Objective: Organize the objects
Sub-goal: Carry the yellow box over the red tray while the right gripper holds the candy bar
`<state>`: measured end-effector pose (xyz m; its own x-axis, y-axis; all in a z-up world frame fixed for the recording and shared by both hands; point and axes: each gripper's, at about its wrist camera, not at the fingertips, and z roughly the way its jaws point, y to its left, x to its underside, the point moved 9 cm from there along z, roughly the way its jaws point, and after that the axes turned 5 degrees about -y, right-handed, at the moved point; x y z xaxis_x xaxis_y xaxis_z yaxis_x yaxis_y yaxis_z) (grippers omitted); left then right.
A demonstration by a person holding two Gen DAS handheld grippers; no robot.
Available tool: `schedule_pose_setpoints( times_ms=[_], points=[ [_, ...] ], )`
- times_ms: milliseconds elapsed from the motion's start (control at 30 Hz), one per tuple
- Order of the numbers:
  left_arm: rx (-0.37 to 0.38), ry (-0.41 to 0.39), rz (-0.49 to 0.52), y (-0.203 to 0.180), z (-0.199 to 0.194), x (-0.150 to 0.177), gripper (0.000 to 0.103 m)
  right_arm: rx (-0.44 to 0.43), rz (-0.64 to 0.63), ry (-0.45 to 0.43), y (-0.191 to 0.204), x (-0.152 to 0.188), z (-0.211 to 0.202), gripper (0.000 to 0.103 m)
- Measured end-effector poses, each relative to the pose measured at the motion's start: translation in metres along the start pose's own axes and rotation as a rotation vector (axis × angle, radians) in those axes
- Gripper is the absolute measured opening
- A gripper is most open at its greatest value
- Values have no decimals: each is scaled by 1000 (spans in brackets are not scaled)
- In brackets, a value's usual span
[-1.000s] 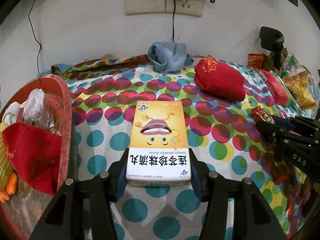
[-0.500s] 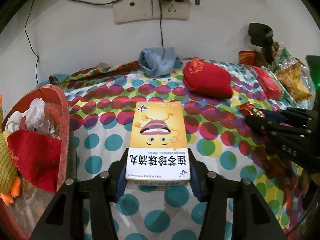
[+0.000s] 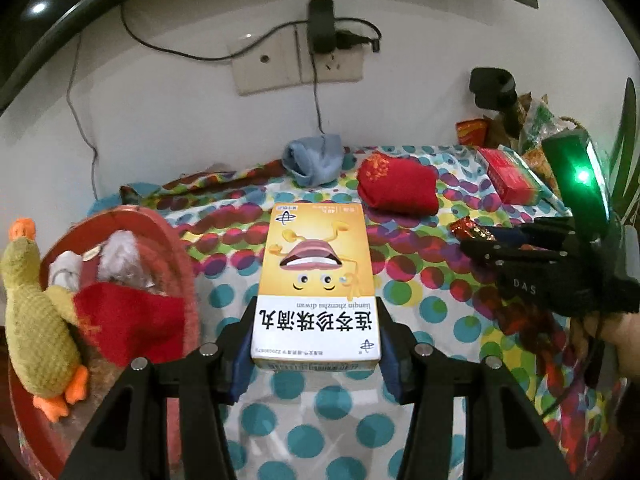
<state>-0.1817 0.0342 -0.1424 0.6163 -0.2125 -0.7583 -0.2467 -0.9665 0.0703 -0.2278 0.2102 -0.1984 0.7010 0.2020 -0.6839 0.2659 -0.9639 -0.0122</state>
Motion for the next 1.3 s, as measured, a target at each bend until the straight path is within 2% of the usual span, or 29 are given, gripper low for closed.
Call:
schedule_pose_setpoints(
  times_ms=[100,333,567,767,1000,1300],
  points=[
    [-10,-3,-30,17,-12,2,52,0,0,0,0,0,0,24],
    [-97,0,-65,75,-33,8,52,0,-1,0,0,0,0,24],
    [-159,9,-197,149,-46,21,52,0,-1,0,0,-1,0,24],
    [-188,36,-268,189,-43,36,52,0,-1,0,0,-1,0,24],
    [-200,41,-287,208,-37,44,52,-1,-1,0,0,-1,0,24],
    [-197,58,-249,201,-32,47,53,-1,-1,1,0,-1,0,24]
  ],
)
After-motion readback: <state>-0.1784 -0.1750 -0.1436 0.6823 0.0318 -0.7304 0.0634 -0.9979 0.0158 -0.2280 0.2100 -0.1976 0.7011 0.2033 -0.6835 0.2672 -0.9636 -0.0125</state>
